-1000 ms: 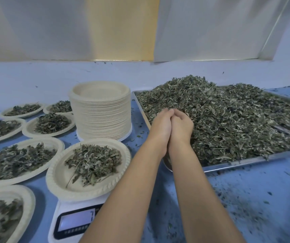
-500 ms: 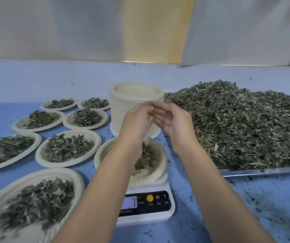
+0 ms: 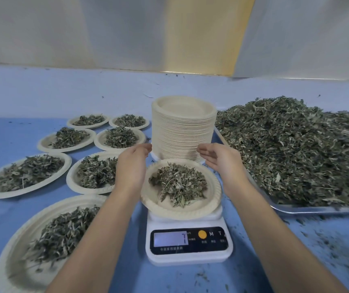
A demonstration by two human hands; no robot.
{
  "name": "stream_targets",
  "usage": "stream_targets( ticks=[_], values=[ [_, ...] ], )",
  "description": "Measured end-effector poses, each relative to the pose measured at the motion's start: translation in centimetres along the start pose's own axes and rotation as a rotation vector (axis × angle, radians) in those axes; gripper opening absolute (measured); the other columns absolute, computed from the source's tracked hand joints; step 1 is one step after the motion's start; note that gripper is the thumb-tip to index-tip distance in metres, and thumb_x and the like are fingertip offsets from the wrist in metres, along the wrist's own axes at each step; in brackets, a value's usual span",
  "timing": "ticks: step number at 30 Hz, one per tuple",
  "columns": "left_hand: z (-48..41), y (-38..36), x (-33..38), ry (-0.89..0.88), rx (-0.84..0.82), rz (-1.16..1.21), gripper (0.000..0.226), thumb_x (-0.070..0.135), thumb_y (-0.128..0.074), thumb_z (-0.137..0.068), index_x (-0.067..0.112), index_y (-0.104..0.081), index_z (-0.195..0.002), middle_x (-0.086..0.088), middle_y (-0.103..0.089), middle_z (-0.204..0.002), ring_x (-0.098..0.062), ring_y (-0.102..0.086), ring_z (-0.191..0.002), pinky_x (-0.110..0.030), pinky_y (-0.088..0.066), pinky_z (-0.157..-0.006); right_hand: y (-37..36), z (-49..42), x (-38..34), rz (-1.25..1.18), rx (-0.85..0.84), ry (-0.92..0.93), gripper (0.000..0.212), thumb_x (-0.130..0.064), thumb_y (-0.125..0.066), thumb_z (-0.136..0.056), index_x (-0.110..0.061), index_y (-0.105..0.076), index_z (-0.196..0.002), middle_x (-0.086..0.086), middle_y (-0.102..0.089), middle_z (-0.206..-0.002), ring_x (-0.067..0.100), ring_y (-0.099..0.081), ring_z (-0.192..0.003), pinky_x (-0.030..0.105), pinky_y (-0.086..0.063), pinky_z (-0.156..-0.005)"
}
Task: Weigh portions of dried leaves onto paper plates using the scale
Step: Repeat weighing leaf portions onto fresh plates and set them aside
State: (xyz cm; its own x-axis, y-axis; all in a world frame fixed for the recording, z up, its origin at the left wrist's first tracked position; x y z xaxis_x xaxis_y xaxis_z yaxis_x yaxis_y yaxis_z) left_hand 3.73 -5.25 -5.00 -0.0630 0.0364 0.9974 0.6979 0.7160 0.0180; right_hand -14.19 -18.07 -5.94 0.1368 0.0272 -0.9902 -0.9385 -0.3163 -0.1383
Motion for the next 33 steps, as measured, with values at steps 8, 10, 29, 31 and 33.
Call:
stream_targets(
  ticks=[8, 10, 29, 31, 33],
  values=[
    [0.0, 0.0, -1.3, 0.063, -0.010, 0.022, 0.029, 0.005, -0.042, -0.091, 0.020, -0.065, -0.096, -0.001, -0.066, -0.115, -0.014, -0.059, -0.111, -0.034, -0.042, -0.103, -0.2, 0.0, 0.9, -0.016, -0.012, -0.015, 0.024, -0.005, -0.047, -0.091, -0.004, -0.069, -0.100, 0.009, -0.071, -0.104, 0.016, -0.066, -0.101, 0.023, -0.049, -0.087],
    [-0.1, 0.0, -1.6, 0.079, -0.004, 0.039, 0.029, 0.004, -0.041, -0.092, 0.017, -0.065, -0.099, -0.002, -0.065, -0.116, -0.014, -0.059, -0.110, -0.032, -0.042, -0.102, -0.4, 0.1, 1.0, -0.048, -0.021, -0.019, 0.027, -0.002, -0.046, -0.091, 0.002, -0.067, -0.107, 0.013, -0.070, -0.107, 0.019, -0.066, -0.103, 0.021, -0.051, -0.086],
    [-2.3, 9.0, 0.8, 0.144, 0.086, -0.044, 0.022, -0.001, -0.063, -0.084, 0.016, -0.073, -0.095, -0.004, -0.066, -0.106, -0.024, -0.059, -0.107, -0.036, -0.042, -0.096, -7.8, 1.7, -1.4, 0.274, -0.123, 0.017, 0.018, 0.003, -0.059, -0.083, -0.004, -0.073, -0.093, 0.016, -0.071, -0.097, 0.028, -0.067, -0.092, 0.037, -0.055, -0.087],
    [-2.8, 11.6, 1.0, 0.156, 0.121, -0.017, 0.022, -0.004, -0.063, -0.083, 0.015, -0.073, -0.087, -0.013, -0.067, -0.111, -0.031, -0.061, -0.106, -0.047, -0.045, -0.098, -10.2, 2.0, -1.2, 0.348, -0.194, 0.003, 0.012, -0.001, -0.062, -0.084, -0.006, -0.073, -0.085, 0.016, -0.070, -0.085, 0.022, -0.064, -0.075, 0.030, -0.054, -0.070],
    [-3.1, 14.3, 0.8, 0.177, 0.152, 0.008, 0.022, -0.006, -0.062, -0.083, 0.013, -0.072, -0.088, -0.018, -0.069, -0.102, -0.032, -0.067, -0.092, -0.049, -0.052, -0.088, -12.5, 2.2, -0.8, 0.381, -0.237, -0.014, 0.008, -0.003, -0.066, -0.083, -0.007, -0.072, -0.080, 0.019, -0.070, -0.085, 0.020, -0.062, -0.070, 0.033, -0.056, -0.069]
  ],
)
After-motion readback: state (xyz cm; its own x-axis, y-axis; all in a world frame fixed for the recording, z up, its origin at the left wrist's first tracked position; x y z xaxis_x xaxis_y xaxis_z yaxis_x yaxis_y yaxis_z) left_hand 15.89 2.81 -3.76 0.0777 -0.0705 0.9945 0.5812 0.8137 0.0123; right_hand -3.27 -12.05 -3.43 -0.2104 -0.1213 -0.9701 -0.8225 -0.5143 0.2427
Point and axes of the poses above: each hand's wrist, its own z-axis away from the middle knuckle, its own y-axis out of the back of the hand, x = y × z, the point moved 9 cm from there along -z, towards the middle knuckle
